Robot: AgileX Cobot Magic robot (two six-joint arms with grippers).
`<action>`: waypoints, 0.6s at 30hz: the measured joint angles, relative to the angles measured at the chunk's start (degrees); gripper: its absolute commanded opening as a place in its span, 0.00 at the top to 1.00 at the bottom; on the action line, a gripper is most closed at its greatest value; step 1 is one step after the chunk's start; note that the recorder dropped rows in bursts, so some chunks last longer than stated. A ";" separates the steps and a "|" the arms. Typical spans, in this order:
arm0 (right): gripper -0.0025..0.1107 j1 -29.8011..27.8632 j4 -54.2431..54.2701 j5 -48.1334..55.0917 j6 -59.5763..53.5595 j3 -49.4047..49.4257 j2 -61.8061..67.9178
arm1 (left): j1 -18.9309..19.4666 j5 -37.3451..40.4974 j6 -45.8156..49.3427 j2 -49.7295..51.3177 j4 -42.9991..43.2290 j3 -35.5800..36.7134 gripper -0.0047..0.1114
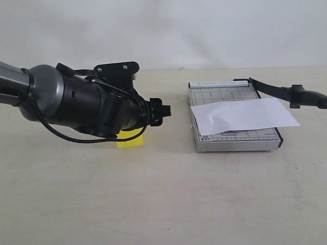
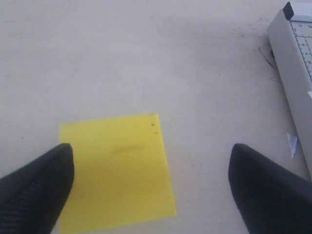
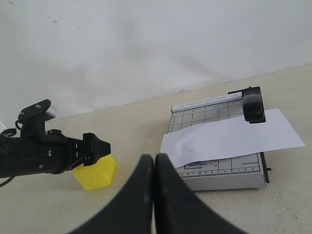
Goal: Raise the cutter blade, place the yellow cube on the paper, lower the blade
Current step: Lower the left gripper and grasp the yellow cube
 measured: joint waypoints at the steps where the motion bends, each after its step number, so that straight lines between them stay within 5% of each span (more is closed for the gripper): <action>1: 0.98 0.00 0.00 0.00 0.00 0.00 0.00 | 0.00 -0.14 0.04 -0.13 0.00 -0.14 0.26; 18: 0.98 0.00 0.00 0.00 0.00 0.00 0.00 | 0.13 -6.41 4.43 -2.15 0.00 -0.30 0.26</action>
